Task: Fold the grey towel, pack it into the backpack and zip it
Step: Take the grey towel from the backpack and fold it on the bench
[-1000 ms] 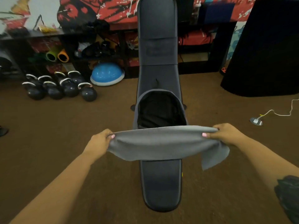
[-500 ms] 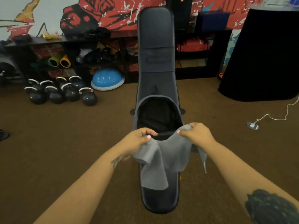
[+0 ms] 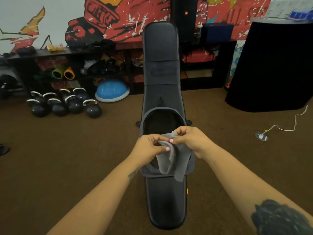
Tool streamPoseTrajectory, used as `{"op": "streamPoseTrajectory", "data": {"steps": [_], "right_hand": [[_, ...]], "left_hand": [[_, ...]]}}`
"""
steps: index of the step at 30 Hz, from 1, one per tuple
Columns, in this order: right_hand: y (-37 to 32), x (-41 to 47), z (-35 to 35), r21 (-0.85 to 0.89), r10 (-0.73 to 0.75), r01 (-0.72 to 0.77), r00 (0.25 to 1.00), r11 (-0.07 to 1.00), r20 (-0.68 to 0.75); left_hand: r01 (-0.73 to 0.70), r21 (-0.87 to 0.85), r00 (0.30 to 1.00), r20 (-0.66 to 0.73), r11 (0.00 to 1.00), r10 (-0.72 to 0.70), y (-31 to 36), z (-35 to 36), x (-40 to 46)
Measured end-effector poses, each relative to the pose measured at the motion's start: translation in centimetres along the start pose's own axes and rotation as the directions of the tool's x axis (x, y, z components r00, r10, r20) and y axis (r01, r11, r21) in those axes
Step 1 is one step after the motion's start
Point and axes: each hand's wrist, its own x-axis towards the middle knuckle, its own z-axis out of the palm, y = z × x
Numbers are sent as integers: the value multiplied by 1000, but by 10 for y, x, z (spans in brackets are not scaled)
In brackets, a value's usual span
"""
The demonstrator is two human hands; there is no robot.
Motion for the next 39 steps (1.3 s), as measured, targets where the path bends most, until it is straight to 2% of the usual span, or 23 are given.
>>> {"op": "streamPoseTrajectory", "data": {"steps": [3,5,8,11,16,26,29,36,39], "right_hand": [[-2,-3,3,36,1,2,996,999,-84],[-3,-4,4,67,11,-2,992,998,-122],[-4,-6,6,125,55,-44,994,991,-90],[-5,-9,9,204,80,-68,996,977,-51],[-5,-16,17,249,60,-30,992,968,-113],[5,-20,27,270,29,23,982,963,-188],[7,-21,29,221,-13,65,974,973,-228],[5,-22,38,272,-29,102,966,957,-257],[7,-22,41,237,-67,140,953,961,-295]], "left_hand": [[-24,98,998,-57,995,30,7,1,-1],[-65,239,992,-90,969,89,9,2,-2],[-94,396,976,-144,913,163,10,2,-2],[-116,476,975,-113,872,191,14,1,-5],[-89,297,987,-100,951,124,22,4,-13],[-28,231,970,-231,973,82,16,7,-15],[-21,206,971,-228,978,69,16,8,-16],[-53,211,954,-277,976,112,17,11,-15],[-50,208,942,-315,977,115,15,13,-14]]}}
